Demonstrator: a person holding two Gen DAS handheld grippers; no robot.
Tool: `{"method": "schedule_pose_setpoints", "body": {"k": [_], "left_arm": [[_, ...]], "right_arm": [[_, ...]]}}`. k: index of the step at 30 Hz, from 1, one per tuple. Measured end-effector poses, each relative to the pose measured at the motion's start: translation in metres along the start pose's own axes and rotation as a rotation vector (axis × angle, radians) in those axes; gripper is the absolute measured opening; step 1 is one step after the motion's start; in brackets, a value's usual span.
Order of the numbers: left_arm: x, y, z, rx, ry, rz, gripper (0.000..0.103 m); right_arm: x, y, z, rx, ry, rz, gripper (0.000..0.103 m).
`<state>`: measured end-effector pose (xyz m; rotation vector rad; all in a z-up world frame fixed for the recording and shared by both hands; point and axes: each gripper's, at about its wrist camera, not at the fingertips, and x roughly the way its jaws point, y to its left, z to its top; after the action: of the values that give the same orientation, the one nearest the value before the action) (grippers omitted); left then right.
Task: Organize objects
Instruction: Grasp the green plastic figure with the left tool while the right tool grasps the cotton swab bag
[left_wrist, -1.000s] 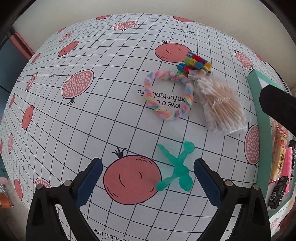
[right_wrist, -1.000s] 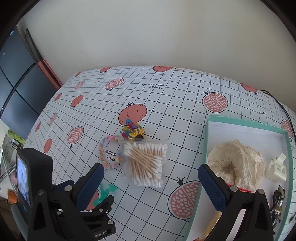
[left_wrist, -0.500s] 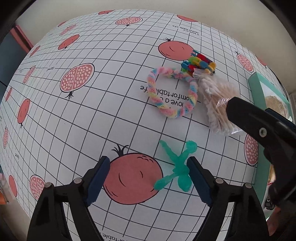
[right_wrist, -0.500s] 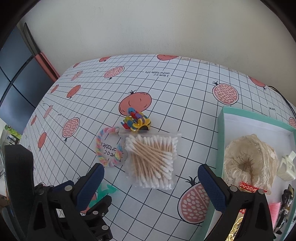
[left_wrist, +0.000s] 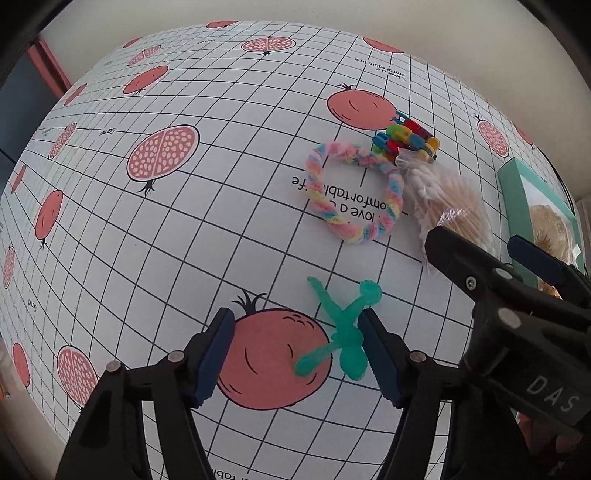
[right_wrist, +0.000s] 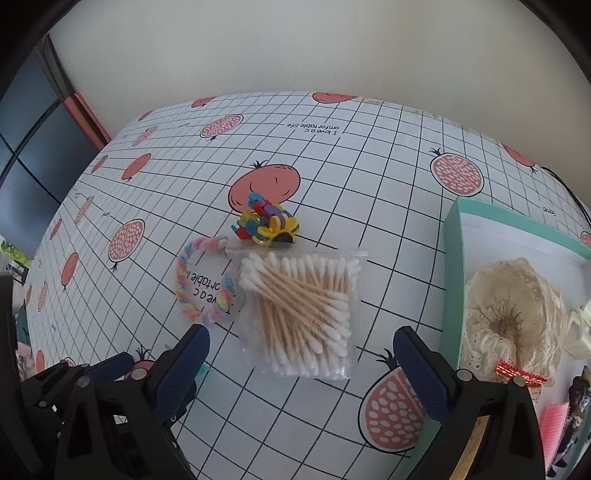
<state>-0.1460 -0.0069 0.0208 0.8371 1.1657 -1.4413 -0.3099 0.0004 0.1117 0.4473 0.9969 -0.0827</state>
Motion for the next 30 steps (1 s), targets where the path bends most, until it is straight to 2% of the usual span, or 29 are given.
{"method": "schedule_pose_setpoints", "body": {"k": [12, 26, 30], "left_arm": [[-0.006, 0.014, 0.003, -0.136, -0.045, 0.012, 0.05], [-0.009, 0.017, 0.005, -0.217, -0.078, 0.017, 0.043], [-0.01, 0.014, 0.006, -0.229, -0.085, 0.02, 0.043]], "right_arm": [[0.012, 0.001, -0.002, -0.008, 0.012, -0.03, 0.095], [0.021, 0.009, -0.005, -0.055, 0.01, -0.1, 0.089], [0.022, 0.01, -0.005, -0.071, 0.006, -0.126, 0.084]]}}
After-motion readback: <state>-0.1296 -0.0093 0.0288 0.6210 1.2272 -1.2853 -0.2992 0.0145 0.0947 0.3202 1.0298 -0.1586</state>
